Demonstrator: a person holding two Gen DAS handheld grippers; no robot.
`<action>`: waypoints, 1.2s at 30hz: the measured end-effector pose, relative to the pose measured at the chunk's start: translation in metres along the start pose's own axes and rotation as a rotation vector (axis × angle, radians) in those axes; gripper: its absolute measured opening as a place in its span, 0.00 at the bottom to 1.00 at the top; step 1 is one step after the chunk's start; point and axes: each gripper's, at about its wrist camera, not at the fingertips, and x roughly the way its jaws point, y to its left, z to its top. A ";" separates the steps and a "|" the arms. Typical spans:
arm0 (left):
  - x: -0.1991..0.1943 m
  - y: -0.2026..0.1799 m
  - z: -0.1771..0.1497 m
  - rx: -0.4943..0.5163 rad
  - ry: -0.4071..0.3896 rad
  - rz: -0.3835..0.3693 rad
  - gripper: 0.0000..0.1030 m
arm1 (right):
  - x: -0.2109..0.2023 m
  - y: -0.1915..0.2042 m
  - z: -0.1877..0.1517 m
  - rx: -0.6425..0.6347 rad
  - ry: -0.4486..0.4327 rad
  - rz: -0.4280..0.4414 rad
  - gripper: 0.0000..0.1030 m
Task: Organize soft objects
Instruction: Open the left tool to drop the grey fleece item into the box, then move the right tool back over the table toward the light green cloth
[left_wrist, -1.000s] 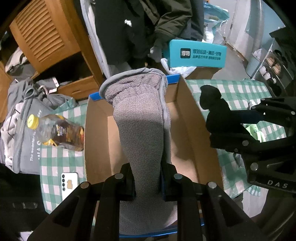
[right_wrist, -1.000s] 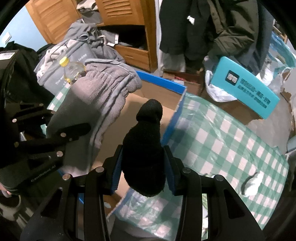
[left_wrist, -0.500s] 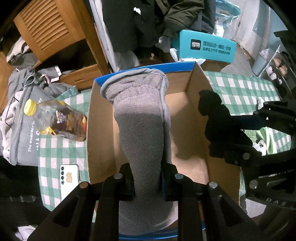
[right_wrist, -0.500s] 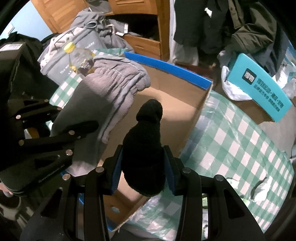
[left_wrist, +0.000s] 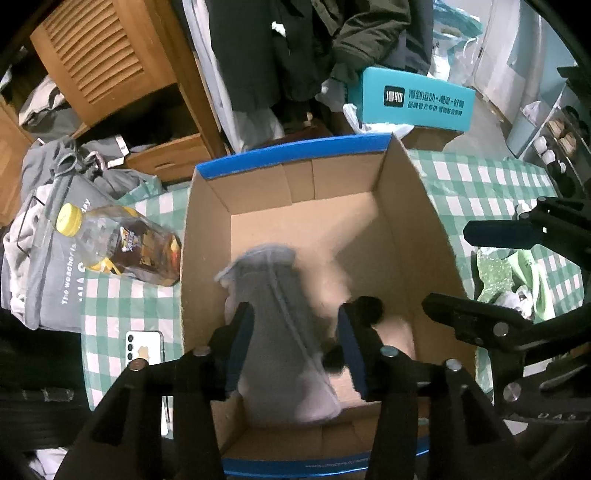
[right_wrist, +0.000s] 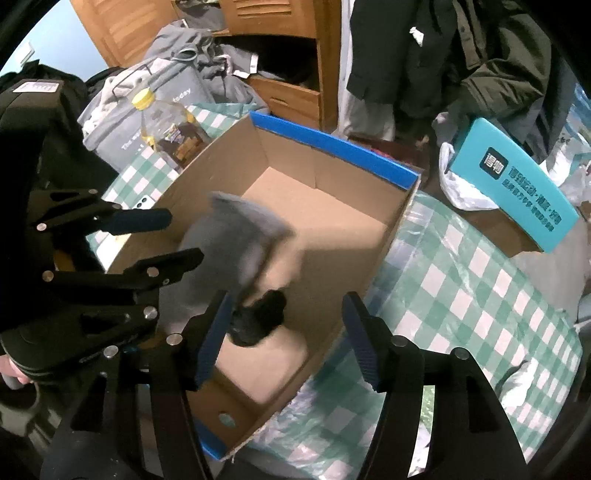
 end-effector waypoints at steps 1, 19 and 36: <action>-0.002 -0.001 0.001 0.001 -0.006 -0.002 0.52 | -0.002 -0.001 0.000 0.002 -0.003 -0.002 0.62; -0.013 -0.029 0.012 0.055 -0.036 -0.009 0.57 | -0.028 -0.029 -0.016 0.073 -0.033 -0.065 0.67; -0.016 -0.085 0.023 0.156 -0.039 -0.029 0.63 | -0.062 -0.090 -0.057 0.197 -0.060 -0.131 0.71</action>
